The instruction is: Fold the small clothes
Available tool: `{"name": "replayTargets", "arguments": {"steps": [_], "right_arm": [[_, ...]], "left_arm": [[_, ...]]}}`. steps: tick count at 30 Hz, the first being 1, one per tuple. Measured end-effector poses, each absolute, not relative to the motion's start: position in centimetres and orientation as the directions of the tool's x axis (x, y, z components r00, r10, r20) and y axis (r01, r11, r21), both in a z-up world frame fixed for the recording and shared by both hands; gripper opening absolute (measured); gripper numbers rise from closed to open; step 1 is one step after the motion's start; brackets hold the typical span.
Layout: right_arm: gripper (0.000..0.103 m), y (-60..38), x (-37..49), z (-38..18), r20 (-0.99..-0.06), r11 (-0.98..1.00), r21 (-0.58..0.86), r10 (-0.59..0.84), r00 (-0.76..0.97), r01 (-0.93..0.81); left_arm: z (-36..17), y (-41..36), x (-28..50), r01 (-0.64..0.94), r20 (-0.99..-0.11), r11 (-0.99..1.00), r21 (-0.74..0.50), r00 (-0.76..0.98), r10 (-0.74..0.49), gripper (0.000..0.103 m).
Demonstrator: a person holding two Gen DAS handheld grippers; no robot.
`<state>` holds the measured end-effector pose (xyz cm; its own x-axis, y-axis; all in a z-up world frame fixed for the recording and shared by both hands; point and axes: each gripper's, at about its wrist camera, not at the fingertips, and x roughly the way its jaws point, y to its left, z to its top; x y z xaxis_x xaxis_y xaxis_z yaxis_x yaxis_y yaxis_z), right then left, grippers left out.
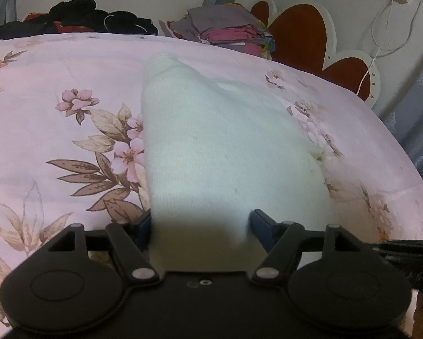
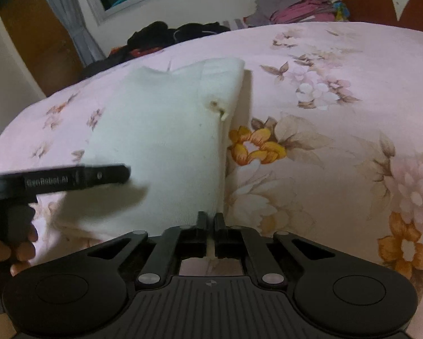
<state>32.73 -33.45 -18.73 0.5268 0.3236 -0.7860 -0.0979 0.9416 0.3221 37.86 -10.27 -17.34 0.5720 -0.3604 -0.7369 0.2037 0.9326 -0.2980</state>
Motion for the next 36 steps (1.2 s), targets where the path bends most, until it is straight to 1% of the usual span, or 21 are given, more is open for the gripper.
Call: {"name": "replayTargets", "arguments": {"steps": [2,5,8,15,20,25,26,28,29,30,31,32,34,35,36], "right_arm": [[0.002,-34.1,32.9,-17.8,-0.77,0.937,0.34,0.328,0.547,-0.083],[0.002,-35.1,33.9,-16.4,-0.735,0.924,0.378,0.334,0.591,-0.052],[0.003,-36.0,36.0,-15.6,-0.71,0.908,0.419,0.339,0.618,-0.017],[0.003,-36.8,42.4,-16.2,-0.67,0.854,0.519,0.378,0.638,0.039],[0.003,-36.4,46.2,-17.4,-0.672,0.854,0.515,0.353,0.651,0.068],[0.004,-36.4,49.0,-19.2,-0.693,0.863,0.495,0.319,0.646,0.105],[0.007,-36.5,49.3,-19.4,-0.693,0.863,0.493,0.313,0.649,0.111],[0.049,-36.5,49.6,-19.7,-0.694,0.87,0.477,0.286,0.661,0.125],[0.08,-36.5,49.6,-19.6,-0.686,0.876,0.465,0.268,0.676,0.124],[0.081,-36.4,49.5,-19.5,-0.669,0.884,0.458,0.271,0.692,0.097],[0.081,-36.2,49.8,-19.4,-0.671,0.887,0.454,0.281,0.686,0.081],[0.081,-36.1,50.1,-19.5,-0.675,0.886,0.457,0.291,0.678,0.074],[0.08,-36.0,50.7,-19.8,-0.676,0.887,0.455,0.288,0.678,0.077],[0.074,-35.9,51.1,-20.1,-0.683,0.89,0.45,0.288,0.671,0.075],[0.06,-35.8,51.6,-20.5,-0.69,0.888,0.454,0.302,0.658,0.069]], "left_arm": [[-16.7,-10.0,38.0,0.201,-0.737,0.931,-0.303,0.571,-0.363,0.072],[-15.3,-9.4,38.3,0.212,-0.717,0.923,-0.32,0.583,-0.382,0.077],[-14.0,-9.0,39.3,0.206,-0.7,0.92,-0.333,0.599,-0.388,0.077],[-12.7,-8.6,43.6,0.167,-0.667,0.92,-0.353,0.645,-0.373,0.078],[-13.4,-8.8,47.0,0.135,-0.663,0.924,-0.357,0.66,-0.353,0.078],[-15.2,-8.2,50.2,0.066,-0.682,0.913,-0.402,0.645,-0.347,0.077],[-15.5,-8.1,50.6,0.058,-0.683,0.911,-0.409,0.642,-0.348,0.077],[-16.0,-7.7,51.2,0.045,-0.686,0.91,-0.412,0.642,-0.342,0.077],[-16.4,-7.5,51.4,0.038,-0.691,0.91,-0.414,0.638,-0.341,0.076],[-16.8,-7.3,51.6,0.035,-0.698,0.908,-0.417,0.628,-0.344,0.074],[-17.3,-7.2,51.8,0.032,-0.704,0.905,-0.425,0.617,-0.352,0.074],[-17.8,-7.0,51.9,0.025,-0.707,0.898,-0.439,0.607,-0.362,0.076],[-18.2,-6.7,52.0,0.015,-0.701,0.888,-0.459,0.609,-0.372,0.077],[-18.2,-6.6,52.2,0.016,-0.698,0.888,-0.46,0.611,-0.372,0.077],[-18.1,-6.7,52.3,0.02,-0.697,0.89,-0.456,0.614,-0.371,0.076]]}}
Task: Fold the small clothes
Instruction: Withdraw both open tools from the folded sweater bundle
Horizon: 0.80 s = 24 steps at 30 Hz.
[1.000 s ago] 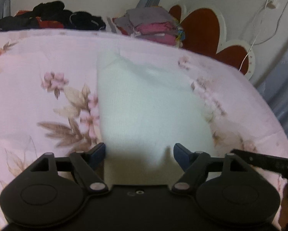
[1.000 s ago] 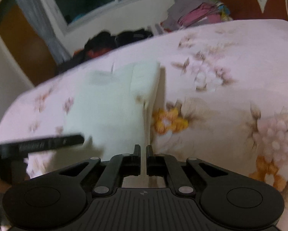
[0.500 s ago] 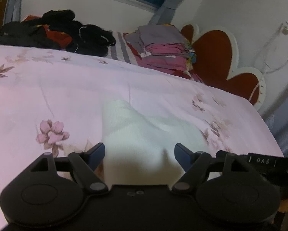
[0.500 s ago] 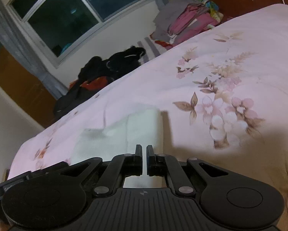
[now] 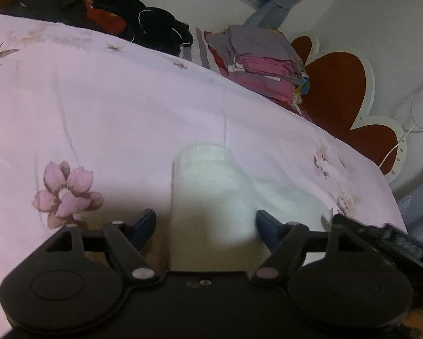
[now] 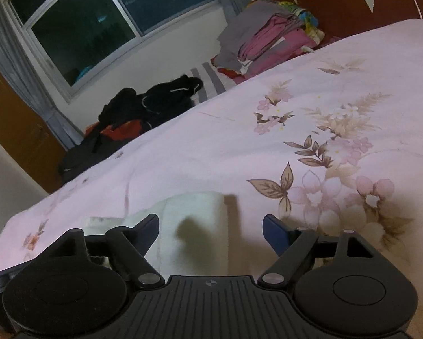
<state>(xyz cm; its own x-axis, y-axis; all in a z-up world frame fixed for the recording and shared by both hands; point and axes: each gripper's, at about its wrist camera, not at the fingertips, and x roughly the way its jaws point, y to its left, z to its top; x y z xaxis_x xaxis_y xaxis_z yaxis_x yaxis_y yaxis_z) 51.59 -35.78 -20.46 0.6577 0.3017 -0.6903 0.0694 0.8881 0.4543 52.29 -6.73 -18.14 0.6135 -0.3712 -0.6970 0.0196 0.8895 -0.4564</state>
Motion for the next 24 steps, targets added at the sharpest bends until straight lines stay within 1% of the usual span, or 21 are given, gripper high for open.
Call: {"name": "replayTargets", "arguments": {"steps": [2,4,5,6,8,10,11,13,14,15,16,17,18,21,24], "right_arm": [[0.045,-35.6,52.4,-21.3,-0.709,0.885,0.461,0.32,0.629,0.069],[0.037,-35.4,52.9,-21.9,-0.713,0.879,0.471,0.332,0.618,0.07],[0.024,-35.2,52.9,-21.9,-0.708,0.88,0.471,0.339,0.62,0.056],[0.013,-34.8,52.8,-21.7,-0.708,0.898,0.439,0.325,0.628,0.03],[0.013,-34.2,52.8,-22.1,-0.734,0.947,0.32,0.234,0.638,0.021],[0.013,-35.2,53.1,-22.9,-0.733,0.929,0.367,0.252,0.632,0.055],[0.013,-35.1,53.1,-22.9,-0.737,0.929,0.365,0.253,0.627,0.053],[0.014,-34.6,52.8,-22.4,-0.748,0.946,0.321,0.236,0.62,0.028],[0.015,-34.5,52.6,-22.2,-0.747,0.946,0.322,0.237,0.621,0.026],[0.028,-34.6,52.4,-21.9,-0.743,0.943,0.331,0.24,0.625,0.032],[0.038,-34.8,51.8,-21.5,-0.74,0.943,0.33,0.228,0.633,0.047],[0.06,-34.9,51.3,-21.1,-0.731,0.943,0.329,0.223,0.645,0.047],[0.067,-34.9,50.7,-20.7,-0.718,0.943,0.331,0.227,0.657,0.036],[0.067,-34.6,49.0,-19.8,-0.702,0.934,0.357,0.279,0.656,-0.015],[0.067,-34.0,47.5,-19.4,-0.709,0.928,0.37,0.316,0.63,-0.049]], "left_arm": [[-18.1,-7.0,52.5,0.027,-0.696,0.892,-0.451,0.615,-0.371,0.072],[-18.2,-7.2,52.5,0.033,-0.697,0.898,-0.438,0.619,-0.362,0.065],[-18.3,-7.2,52.5,0.041,-0.695,0.904,-0.426,0.625,-0.356,0.056],[-18.4,-7.4,52.5,0.048,-0.693,0.91,-0.412,0.632,-0.347,0.054],[-18.6,-7.3,52.5,0.055,-0.683,0.912,-0.407,0.644,-0.344,0.055],[-18.4,-7.7,52.5,0.055,-0.689,0.92,-0.387,0.646,-0.329,0.058],[-18.2,-8.0,52.5,0.059,-0.694,0.925,-0.375,0.644,-0.322,0.06],[-17.7,-8.4,52.2,0.067,-0.708,0.934,-0.352,0.634,-0.312,0.069],[-17.5,-8.4,52.1,0.064,-0.715,0.936,-0.345,0.628,-0.307,0.077],[-17.2,-8.4,51.8,0.062,-0.719,0.939,-0.339,0.627,-0.301,0.078],[-16.9,-8.4,51.5,0.069,-0.718,0.941,-0.333,0.628,-0.3,0.078],[-16.7,-8.3,51.1,0.079,-0.716,0.943,-0.322,0.632,-0.298,0.078],[-16.4,-8.4,50.5,0.088,-0.715,0.948,-0.306,0.636,-0.29,0.08],[-15.8,-8.6,49.2,0.108,-0.716,0.957,-0.268,0.643,-0.273,0.08],[-15.3,-8.7,47.9,0.13,-0.721,0.956,-0.263,0.632,-0.284,0.08]]}}
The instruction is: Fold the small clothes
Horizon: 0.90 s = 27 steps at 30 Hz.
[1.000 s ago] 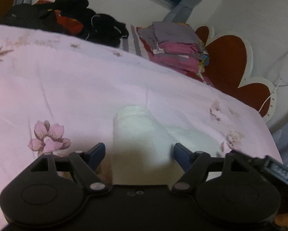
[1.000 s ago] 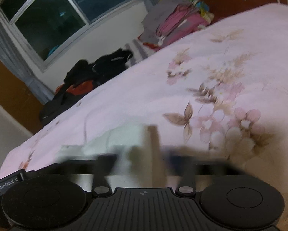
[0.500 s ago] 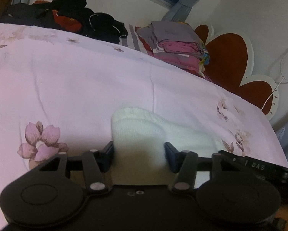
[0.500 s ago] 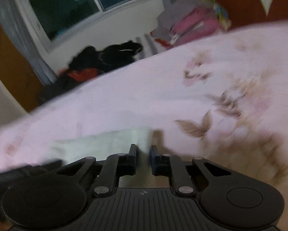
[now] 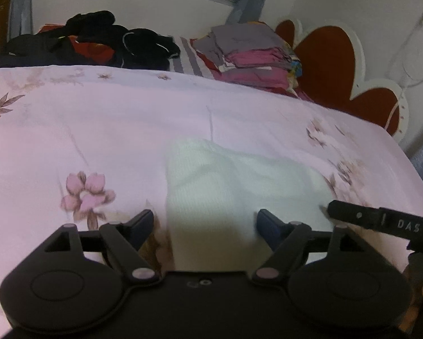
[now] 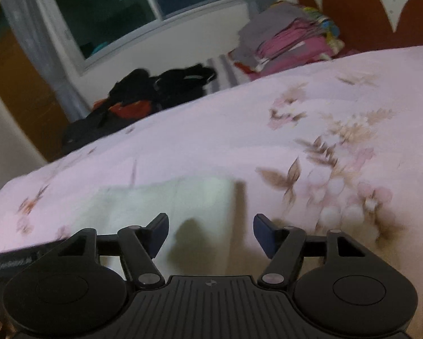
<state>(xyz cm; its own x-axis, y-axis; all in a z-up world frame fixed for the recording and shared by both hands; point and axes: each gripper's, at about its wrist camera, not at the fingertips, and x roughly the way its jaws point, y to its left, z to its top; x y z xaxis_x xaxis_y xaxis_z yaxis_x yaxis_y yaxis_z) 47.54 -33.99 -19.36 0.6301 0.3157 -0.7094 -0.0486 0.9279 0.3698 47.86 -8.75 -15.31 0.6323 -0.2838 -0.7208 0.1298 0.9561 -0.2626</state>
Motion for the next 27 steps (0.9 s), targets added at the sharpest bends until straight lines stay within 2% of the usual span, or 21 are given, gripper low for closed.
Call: {"name": "replayTargets", "arguments": {"steps": [10,15,20,23,27], "right_arm": [[0.067,-34.1,45.1,-21.1,-0.738,0.911,0.411,0.337,0.585,-0.006],[0.067,-34.6,44.9,-21.1,-0.724,0.884,0.467,0.373,0.58,0.014],[0.066,-34.1,45.3,-22.0,-0.722,0.885,0.465,0.385,0.575,-0.008],[0.066,-34.3,45.4,-22.0,-0.724,0.885,0.465,0.397,0.564,-0.026],[0.052,-33.8,45.7,-21.9,-0.728,0.874,0.486,0.418,0.544,-0.02]], "left_arm": [[-16.0,-8.9,45.3,0.157,-0.744,0.943,-0.293,0.583,-0.328,0.08],[-17.2,-8.8,45.3,0.148,-0.747,0.925,-0.351,0.552,-0.372,0.081],[-17.9,-8.8,45.3,0.164,-0.728,0.914,-0.372,0.559,-0.397,0.078],[-17.9,-8.9,45.3,0.166,-0.725,0.91,-0.381,0.557,-0.405,0.073],[-17.8,-9.6,45.1,0.158,-0.725,0.918,-0.364,0.571,-0.386,0.063]]}}
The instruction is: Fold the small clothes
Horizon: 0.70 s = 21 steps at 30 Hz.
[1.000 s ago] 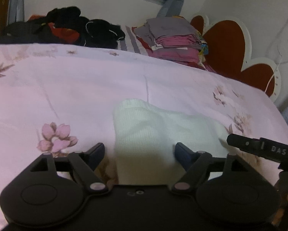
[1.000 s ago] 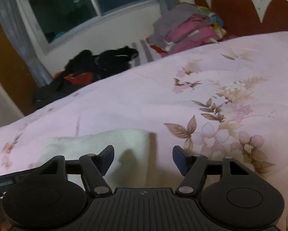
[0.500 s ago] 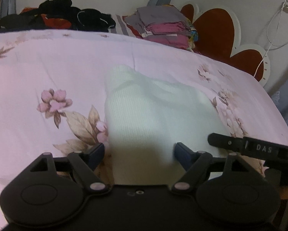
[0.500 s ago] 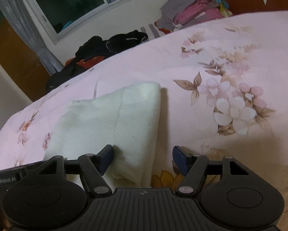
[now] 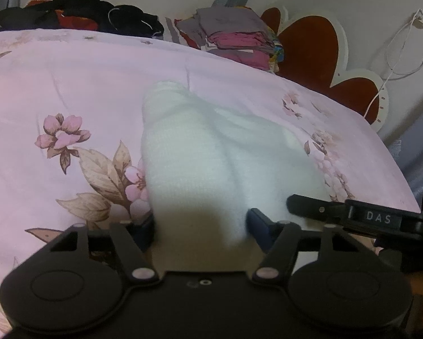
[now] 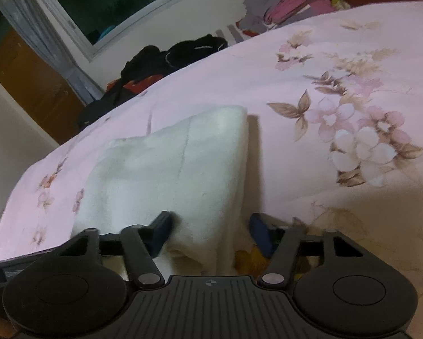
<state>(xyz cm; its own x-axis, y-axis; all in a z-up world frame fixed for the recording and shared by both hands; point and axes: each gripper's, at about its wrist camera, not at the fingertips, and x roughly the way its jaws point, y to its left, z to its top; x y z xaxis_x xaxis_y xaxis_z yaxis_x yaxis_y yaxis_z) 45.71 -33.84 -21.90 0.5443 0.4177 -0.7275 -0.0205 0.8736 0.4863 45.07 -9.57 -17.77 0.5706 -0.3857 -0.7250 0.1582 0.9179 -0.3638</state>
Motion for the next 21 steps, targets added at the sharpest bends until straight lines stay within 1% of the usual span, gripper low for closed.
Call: {"name": "replayTargets", "arguments": {"steps": [1,3,4,6,9,12,14,21], "right_arm": [[0.049,-33.6,45.8,-21.9,-0.725,0.871,0.49,0.424,0.542,-0.026],[0.042,-33.3,45.7,-21.9,-0.722,0.87,0.491,0.427,0.545,-0.031],[0.04,-33.3,45.7,-21.9,-0.719,0.868,0.496,0.431,0.545,-0.032],[0.035,-33.4,45.6,-21.7,-0.715,0.868,0.496,0.432,0.55,-0.037],[0.031,-33.1,45.3,-21.2,-0.711,0.873,0.485,0.421,0.563,-0.041],[0.03,-33.0,45.0,-20.8,-0.705,0.875,0.481,0.416,0.574,-0.043],[0.029,-32.8,45.0,-20.5,-0.701,0.873,0.485,0.419,0.577,-0.045],[0.029,-32.5,44.4,-18.5,-0.665,0.861,0.502,0.447,0.598,-0.086]], "left_arm": [[-17.8,-9.6,45.0,0.157,-0.724,0.92,-0.359,0.575,-0.381,0.063],[-17.6,-9.6,44.9,0.157,-0.723,0.919,-0.361,0.575,-0.382,0.058],[-17.5,-9.5,44.9,0.16,-0.723,0.919,-0.361,0.574,-0.384,0.056],[-17.3,-9.4,44.8,0.16,-0.723,0.918,-0.363,0.574,-0.386,0.05],[-16.7,-9.5,44.7,0.173,-0.725,0.924,-0.34,0.578,-0.375,0.045],[-16.1,-9.8,44.5,0.185,-0.723,0.929,-0.32,0.586,-0.366,0.04],[-15.6,-9.8,44.3,0.187,-0.716,0.929,-0.318,0.595,-0.365,0.038],[-14.1,-10.0,43.3,0.196,-0.701,0.931,-0.309,0.615,-0.362,0.036]]}}
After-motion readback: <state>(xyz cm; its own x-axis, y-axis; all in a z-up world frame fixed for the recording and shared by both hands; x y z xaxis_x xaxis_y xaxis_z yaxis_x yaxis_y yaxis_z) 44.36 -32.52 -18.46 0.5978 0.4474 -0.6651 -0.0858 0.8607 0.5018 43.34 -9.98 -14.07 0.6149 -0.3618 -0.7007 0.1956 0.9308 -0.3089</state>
